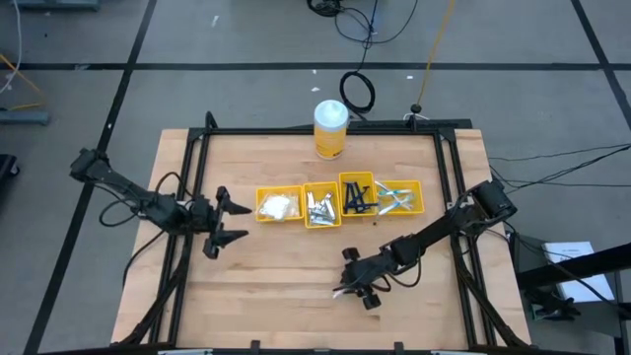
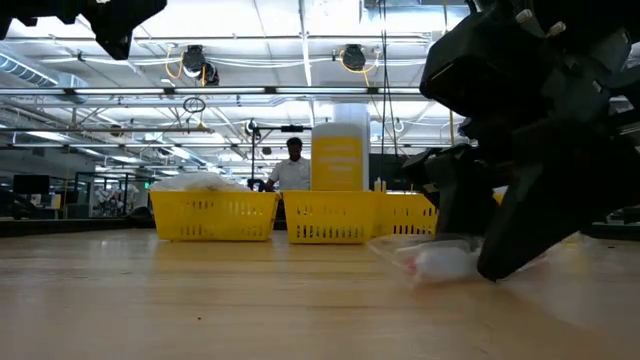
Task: Pick & Place Travel size toiletries
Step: Put the red toothbrush into the right yellow bin
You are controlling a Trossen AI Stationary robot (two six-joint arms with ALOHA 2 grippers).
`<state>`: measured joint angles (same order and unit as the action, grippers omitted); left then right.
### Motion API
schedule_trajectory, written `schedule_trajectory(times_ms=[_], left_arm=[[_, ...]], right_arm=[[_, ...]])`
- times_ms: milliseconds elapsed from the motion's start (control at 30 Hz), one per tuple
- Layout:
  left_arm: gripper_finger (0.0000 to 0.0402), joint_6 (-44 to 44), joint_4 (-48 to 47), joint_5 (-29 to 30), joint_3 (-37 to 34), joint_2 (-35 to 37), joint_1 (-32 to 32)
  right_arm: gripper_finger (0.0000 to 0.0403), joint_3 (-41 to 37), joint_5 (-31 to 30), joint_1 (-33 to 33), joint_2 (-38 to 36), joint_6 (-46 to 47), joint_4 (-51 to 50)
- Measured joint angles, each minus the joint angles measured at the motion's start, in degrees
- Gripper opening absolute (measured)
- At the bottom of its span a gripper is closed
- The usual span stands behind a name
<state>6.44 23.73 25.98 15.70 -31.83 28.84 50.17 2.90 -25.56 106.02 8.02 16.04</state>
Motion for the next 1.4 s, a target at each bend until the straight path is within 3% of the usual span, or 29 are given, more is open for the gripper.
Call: schedule_trajectory(times_ms=[200, 433, 667, 800, 933, 1033, 1200, 1400], left_arm=[[0.0273, -1.66, 0.21, 0.49, 0.0, 0.0, -1.37], [0.0273, -1.7, 0.13, 1.2, 0.0, -0.02, -2.8], [0.0273, -1.77, 0.11, 1.2, 0.0, -0.02, -2.9], [0.0273, -1.79, 0.09, 1.19, 0.0, -0.04, -2.89], [0.0273, -1.77, 0.06, 1.19, 0.0, -0.04, -2.9], [0.0273, -1.77, 0.06, 1.18, 0.0, -0.02, -2.88], [0.0273, -1.75, 0.06, 1.18, 0.0, -0.02, -2.9], [0.0273, -1.74, 0.06, 1.16, 0.0, -0.02, -2.89]], right_arm=[[0.0019, -0.04, 0.3, 0.56, 0.07, -0.51, -0.08], [0.0011, -0.28, 0.23, 1.75, -1.57, -1.21, 1.16], [0.001, -0.17, -0.22, 5.35, -15.16, -3.28, -6.3], [0.0007, -0.12, -7.85, 8.8, -25.69, -7.02, -17.54], [0.0006, -0.15, -19.37, 13.97, -35.02, -8.69, -31.98], [0.0006, -2.45, -26.22, 18.69, -40.7, -8.85, -36.93], [0.0006, -13.17, -26.8, 28.25, -48.21, -11.26, -28.74], [0.0006, -29.91, -25.71, 34.57, -53.47, -21.07, -5.14]])
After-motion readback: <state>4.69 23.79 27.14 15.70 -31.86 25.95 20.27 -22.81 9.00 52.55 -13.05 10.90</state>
